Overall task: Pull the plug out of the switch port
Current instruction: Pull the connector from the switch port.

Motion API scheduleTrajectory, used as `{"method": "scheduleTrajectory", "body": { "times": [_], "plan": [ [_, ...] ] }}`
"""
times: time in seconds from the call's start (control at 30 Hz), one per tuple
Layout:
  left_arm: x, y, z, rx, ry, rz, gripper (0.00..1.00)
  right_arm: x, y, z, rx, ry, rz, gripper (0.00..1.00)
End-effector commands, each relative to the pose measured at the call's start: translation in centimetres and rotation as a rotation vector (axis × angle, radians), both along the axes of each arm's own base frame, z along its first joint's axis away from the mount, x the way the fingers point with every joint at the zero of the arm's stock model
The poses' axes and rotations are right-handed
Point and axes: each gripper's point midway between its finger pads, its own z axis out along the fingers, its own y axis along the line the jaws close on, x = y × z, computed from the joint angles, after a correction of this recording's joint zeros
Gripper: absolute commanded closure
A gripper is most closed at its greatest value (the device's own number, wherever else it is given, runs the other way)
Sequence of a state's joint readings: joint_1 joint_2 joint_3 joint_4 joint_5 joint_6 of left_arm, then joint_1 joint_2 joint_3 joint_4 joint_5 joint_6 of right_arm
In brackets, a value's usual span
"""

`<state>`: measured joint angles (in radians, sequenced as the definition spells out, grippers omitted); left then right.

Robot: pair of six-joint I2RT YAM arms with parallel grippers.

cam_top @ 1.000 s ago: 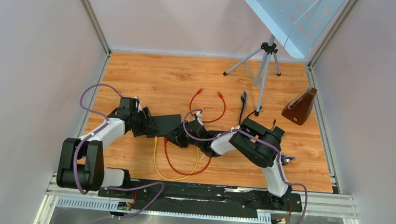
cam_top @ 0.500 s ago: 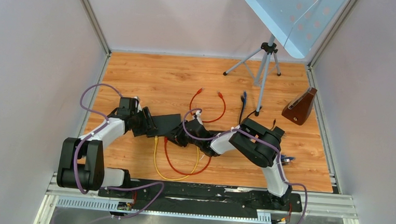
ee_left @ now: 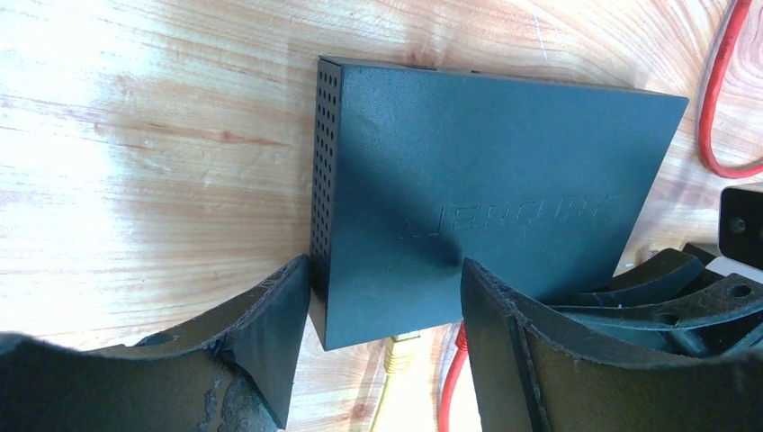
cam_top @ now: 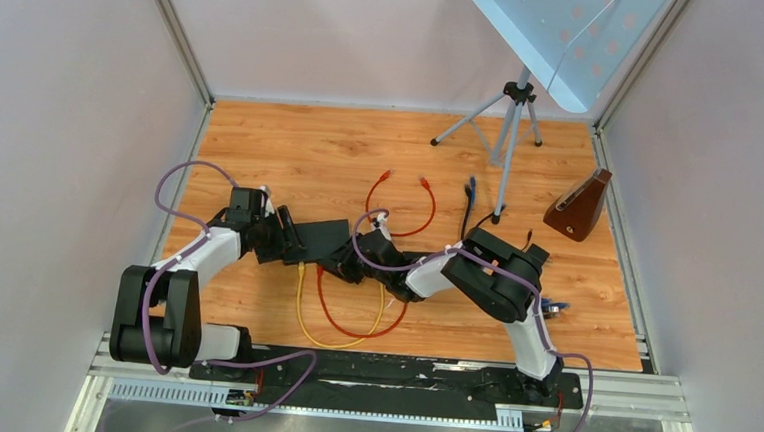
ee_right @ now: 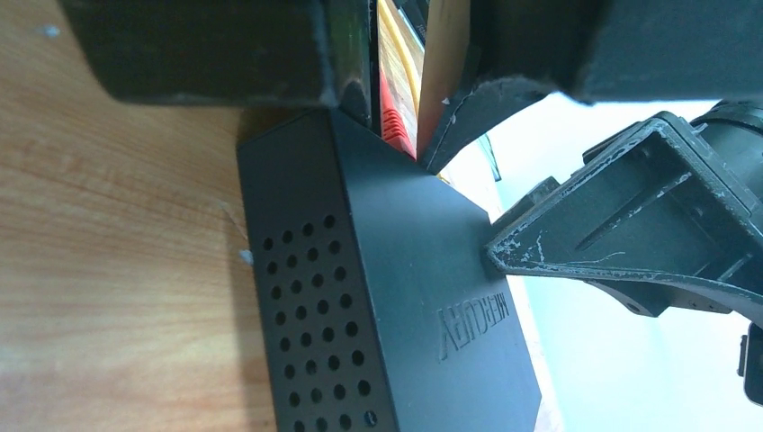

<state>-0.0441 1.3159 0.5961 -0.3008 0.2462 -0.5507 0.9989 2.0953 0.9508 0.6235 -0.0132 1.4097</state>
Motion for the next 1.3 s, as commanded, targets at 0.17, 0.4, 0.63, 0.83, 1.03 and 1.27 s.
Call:
{"method": "scheduleTrajectory", "body": {
  "times": [0.17, 0.4, 0.63, 0.83, 1.03, 1.27],
  "plan": [
    [0.6, -0.7, 0.8, -0.031, -0.025, -0.029, 0.31, 0.2, -2.2, -3.8, -0.133, 0.032, -0.022, 0.75],
    [0.3, -0.5, -0.1, -0.029, 0.013, -0.004, 0.35, 0.4, -2.6, -4.5, -0.131, 0.085, -0.058, 0.64],
    [0.3, -0.5, 0.0, -0.028, 0.012, -0.005, 0.37, -0.3, -2.5, -5.3, -0.124, 0.142, -0.028, 0.76],
    [0.1, -0.6, -0.1, -0.035, 0.008, -0.009, 0.37, -0.3, -2.5, -5.3, -0.135, 0.137, -0.016, 0.83],
    [0.1, -0.7, -0.1, -0.038, 0.006, -0.012, 0.37, -0.1, -2.4, -4.8, -0.133, 0.118, -0.013, 0.78],
    [0.3, -0.9, 0.2, -0.047, -0.005, -0.028, 0.35, -0.3, -2.2, -4.3, -0.136, 0.091, 0.016, 0.88]
  ]
}}
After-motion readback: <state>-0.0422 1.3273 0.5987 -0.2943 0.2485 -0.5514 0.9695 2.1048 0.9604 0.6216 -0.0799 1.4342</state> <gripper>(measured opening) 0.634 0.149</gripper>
